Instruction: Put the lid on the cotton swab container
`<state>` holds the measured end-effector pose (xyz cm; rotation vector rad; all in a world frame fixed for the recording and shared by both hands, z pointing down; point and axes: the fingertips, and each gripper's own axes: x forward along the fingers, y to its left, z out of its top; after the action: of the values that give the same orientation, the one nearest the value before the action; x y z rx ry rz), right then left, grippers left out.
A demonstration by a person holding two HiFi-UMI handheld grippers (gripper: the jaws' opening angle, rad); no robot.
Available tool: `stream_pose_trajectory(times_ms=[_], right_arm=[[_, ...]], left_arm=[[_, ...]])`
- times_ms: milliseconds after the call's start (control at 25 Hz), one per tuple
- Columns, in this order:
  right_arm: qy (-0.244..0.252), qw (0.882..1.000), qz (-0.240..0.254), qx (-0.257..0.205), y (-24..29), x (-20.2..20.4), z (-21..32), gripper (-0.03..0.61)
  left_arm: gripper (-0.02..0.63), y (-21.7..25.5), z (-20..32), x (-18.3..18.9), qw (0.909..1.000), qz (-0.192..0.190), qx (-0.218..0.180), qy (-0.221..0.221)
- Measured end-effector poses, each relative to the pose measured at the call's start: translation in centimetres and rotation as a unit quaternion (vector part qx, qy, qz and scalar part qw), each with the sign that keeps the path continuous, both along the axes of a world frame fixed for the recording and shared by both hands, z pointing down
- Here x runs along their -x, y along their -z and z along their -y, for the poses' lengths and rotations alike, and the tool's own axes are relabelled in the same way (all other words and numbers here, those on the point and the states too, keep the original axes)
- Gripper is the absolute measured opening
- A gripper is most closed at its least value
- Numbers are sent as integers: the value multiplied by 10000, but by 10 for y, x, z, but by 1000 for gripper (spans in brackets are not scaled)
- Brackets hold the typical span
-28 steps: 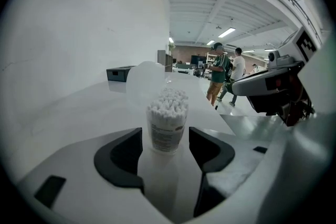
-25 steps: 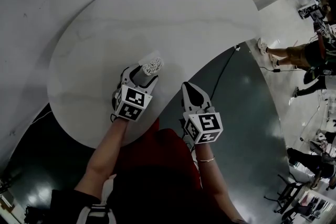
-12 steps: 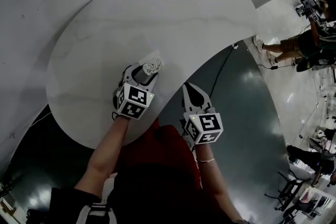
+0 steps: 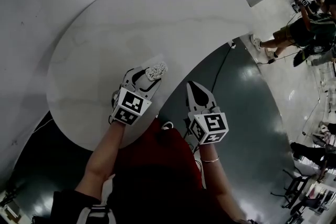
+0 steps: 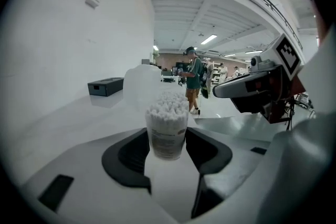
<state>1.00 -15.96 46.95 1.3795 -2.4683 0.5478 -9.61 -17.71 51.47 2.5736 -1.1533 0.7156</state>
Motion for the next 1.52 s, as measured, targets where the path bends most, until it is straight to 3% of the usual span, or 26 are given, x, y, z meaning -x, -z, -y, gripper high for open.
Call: stream_pose_trajectory(times_ms=[240, 920, 1240, 1520], right_arm=[[-153, 9992, 231, -300, 30, -26, 6, 17], [-337, 9932, 560, -963, 90, -122, -14, 17], [-131, 9906, 373, -1311, 119, -134, -6, 17], [270, 9905, 140, -1342, 129, -116, 8, 17]], left_arm=[[236, 30, -14, -31, 9981, -191, -101, -583], [236, 62, -37, -144, 9825, 16, -436, -1810], [236, 72, -53, -184, 9735, 132, -557, -2215], [236, 71, -58, -188, 9717, 372, -662, -2238]])
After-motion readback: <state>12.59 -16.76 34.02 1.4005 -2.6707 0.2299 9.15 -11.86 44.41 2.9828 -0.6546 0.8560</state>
